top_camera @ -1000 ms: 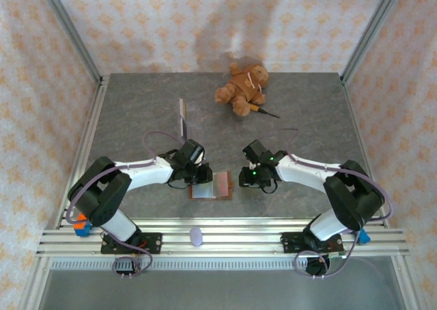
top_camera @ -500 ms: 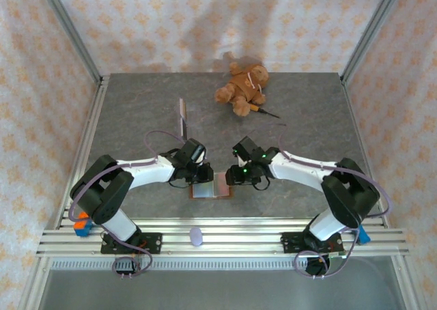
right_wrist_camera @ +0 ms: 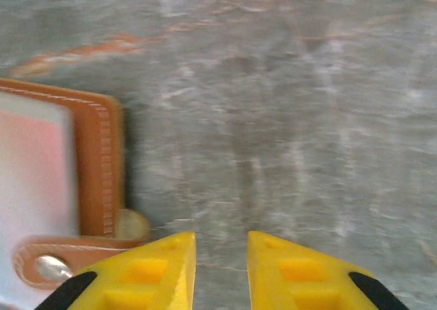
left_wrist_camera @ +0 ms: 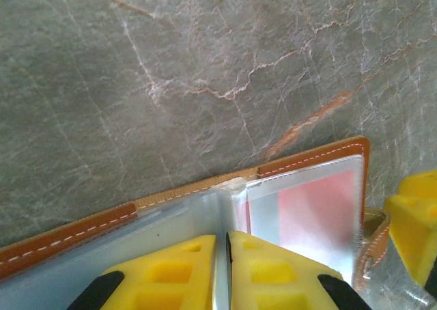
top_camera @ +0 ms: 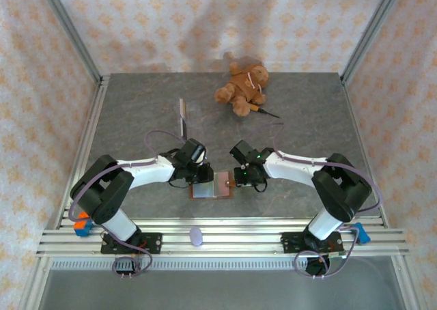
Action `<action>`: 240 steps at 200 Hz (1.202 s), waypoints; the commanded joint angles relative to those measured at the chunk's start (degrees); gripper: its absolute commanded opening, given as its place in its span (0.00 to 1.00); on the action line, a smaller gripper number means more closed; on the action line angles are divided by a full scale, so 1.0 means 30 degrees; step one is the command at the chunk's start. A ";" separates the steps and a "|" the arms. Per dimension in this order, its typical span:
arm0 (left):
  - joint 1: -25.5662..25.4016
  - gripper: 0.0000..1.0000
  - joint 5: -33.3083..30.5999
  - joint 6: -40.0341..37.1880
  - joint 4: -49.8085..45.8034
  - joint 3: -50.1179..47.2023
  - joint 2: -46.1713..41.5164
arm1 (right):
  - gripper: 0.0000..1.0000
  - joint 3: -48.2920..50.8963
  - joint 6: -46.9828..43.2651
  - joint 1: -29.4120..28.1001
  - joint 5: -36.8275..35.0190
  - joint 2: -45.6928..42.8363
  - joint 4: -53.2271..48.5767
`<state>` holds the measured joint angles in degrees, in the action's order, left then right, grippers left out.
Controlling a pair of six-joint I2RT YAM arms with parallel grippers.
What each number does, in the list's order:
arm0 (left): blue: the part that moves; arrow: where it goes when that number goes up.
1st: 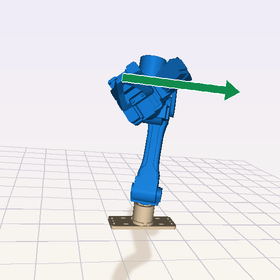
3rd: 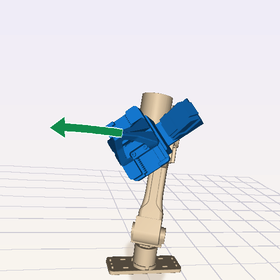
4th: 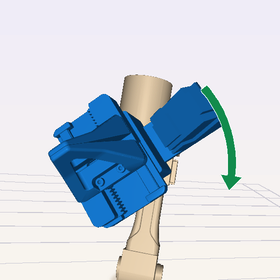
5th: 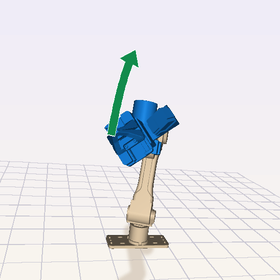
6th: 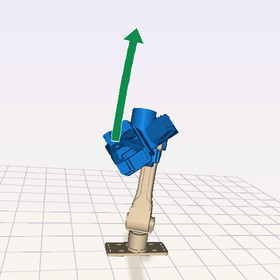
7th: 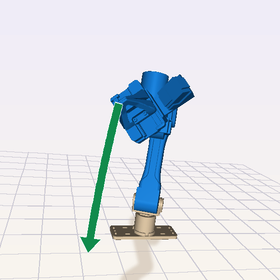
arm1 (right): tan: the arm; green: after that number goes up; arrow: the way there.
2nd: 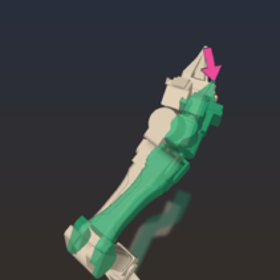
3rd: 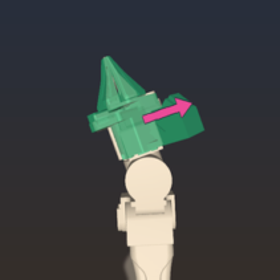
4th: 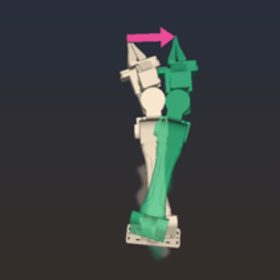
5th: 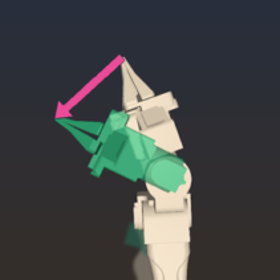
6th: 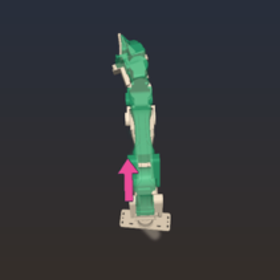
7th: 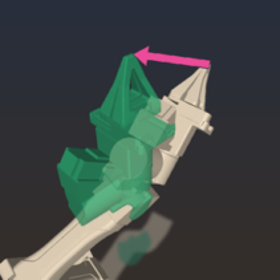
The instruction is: Put the credit cards into the card holder
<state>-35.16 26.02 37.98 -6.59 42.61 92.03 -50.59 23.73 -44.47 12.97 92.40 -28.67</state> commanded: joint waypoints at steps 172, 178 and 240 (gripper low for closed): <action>0.2514 0.41 -0.3993 -0.2944 -0.8058 0.5596 -0.5455 | 0.52 -0.2188 -0.0929 0.0505 -0.3401 -0.5671 0.1583; 0.2952 0.43 -0.4860 -0.3201 -0.8559 0.5996 -0.5509 | 0.54 -0.2261 -0.0936 0.0554 -0.3855 -0.5854 0.1665; 0.5479 0.71 -0.9275 -0.6350 -0.8658 0.9579 -0.2229 | 0.60 -0.0605 -0.1045 0.1395 -0.5492 -0.8092 0.2710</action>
<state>-19.25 3.99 23.62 -30.48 66.96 81.36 -54.33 21.56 -41.30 0.30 69.87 -21.30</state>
